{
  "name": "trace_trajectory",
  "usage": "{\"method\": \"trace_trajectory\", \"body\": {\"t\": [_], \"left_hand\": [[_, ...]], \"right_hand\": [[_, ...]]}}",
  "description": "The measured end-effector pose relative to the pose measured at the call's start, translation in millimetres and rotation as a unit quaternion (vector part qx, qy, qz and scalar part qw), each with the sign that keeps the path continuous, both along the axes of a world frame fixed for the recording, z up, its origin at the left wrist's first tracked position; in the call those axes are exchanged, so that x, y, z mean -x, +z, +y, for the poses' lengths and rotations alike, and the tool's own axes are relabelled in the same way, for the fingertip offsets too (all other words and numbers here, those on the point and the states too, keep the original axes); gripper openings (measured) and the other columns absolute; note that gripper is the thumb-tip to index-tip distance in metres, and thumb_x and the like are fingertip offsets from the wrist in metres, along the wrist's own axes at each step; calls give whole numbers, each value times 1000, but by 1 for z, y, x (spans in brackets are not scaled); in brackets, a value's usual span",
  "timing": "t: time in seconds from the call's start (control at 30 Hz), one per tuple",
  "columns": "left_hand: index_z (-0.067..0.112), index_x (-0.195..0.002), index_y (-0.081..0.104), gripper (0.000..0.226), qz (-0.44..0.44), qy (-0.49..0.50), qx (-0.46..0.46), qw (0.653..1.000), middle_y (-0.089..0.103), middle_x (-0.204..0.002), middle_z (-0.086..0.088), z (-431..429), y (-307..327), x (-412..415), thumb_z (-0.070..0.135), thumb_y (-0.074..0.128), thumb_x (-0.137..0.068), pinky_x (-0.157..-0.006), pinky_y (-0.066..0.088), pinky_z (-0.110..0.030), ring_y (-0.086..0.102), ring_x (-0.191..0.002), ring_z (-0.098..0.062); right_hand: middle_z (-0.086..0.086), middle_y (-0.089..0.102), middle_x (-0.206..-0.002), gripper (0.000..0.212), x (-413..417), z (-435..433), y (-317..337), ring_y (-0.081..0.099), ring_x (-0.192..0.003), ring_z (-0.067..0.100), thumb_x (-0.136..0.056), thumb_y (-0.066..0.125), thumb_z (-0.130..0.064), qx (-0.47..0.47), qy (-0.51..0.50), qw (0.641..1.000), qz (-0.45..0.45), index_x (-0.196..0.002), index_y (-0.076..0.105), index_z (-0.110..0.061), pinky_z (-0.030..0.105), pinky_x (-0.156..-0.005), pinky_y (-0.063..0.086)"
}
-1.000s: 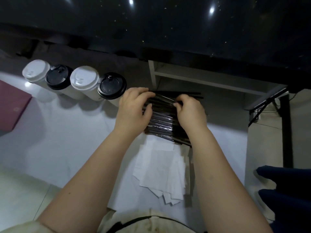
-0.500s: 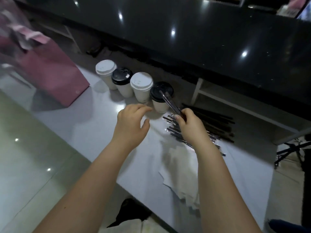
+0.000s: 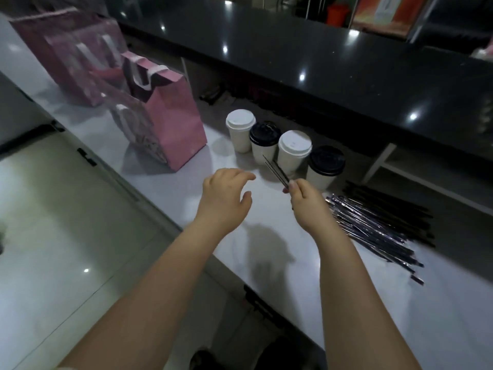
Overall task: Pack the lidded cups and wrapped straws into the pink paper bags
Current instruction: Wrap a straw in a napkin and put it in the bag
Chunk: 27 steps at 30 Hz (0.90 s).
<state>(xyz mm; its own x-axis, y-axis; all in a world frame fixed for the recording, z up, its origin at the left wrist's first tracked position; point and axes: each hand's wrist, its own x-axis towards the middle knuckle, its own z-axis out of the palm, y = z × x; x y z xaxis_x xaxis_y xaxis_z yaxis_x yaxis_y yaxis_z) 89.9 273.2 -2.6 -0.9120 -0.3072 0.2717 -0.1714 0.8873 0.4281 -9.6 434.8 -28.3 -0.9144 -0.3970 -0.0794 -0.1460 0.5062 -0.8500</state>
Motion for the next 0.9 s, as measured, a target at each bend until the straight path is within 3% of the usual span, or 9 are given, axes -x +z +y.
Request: {"method": "trace_trajectory", "body": {"t": [0.17, 0.33, 0.5, 0.63, 0.73, 0.9], "left_hand": [[19, -120, 64, 36, -2, -54, 1, 999, 63, -118, 1, 42, -1, 39, 16, 63, -84, -95, 33, -38, 50, -116, -25], [18, -119, 65, 35, -21, -115, -14, 993, 63, -117, -2, 111, -15, 81, 15, 63, -84, -95, 37, -40, 51, -114, -26], [21, -123, 63, 36, -70, -152, -14, 986, 61, -122, 3, 168, -33, 120, 18, 59, -87, -99, 36, -40, 49, -119, -23], [21, -125, 61, 37, -97, -161, -5, 982, 60, -124, 3, 192, -47, 140, 20, 57, -88, -99, 36, -39, 47, -122, -22], [23, -126, 61, 38, -113, -158, 5, 981, 60, -125, 4, 198, -56, 150, 21, 56, -88, -99, 34, -37, 46, -122, -21], [23, -123, 62, 37, -115, -144, 4, 983, 61, -121, 4, 198, -65, 154, 20, 59, -86, -96, 31, -35, 48, -118, -22]], "right_hand": [[3, 55, -79, 14, 17, 55, -6, 49, -73, 23, -101, 45, -25, -46, -50, 998, 6, -88, 49, -19, 31, -62, 35], [-9, 54, -72, 8, 49, 141, -13, 49, -63, 5, -97, 55, -25, -67, -117, 991, 13, -91, 56, -19, 22, -54, 35], [-4, 61, -77, 6, 85, 206, -28, 58, -71, 16, -94, 60, -25, -80, -152, 984, -42, -92, 59, -19, 28, -62, 43], [0, 67, -82, 4, 110, 221, -44, 62, -74, 18, -93, 62, -22, -107, -148, 980, -84, -93, 59, -20, 26, -57, 44], [3, 63, -94, 17, 123, 220, -55, 58, -82, 21, -91, 65, -24, -164, -115, 976, -89, -106, 61, -17, 27, -67, 41], [1, 60, -83, 14, 134, 217, -59, 52, -72, 16, -85, 72, -27, -192, -99, 972, -92, -90, 61, -20, 26, -66, 37]]}}
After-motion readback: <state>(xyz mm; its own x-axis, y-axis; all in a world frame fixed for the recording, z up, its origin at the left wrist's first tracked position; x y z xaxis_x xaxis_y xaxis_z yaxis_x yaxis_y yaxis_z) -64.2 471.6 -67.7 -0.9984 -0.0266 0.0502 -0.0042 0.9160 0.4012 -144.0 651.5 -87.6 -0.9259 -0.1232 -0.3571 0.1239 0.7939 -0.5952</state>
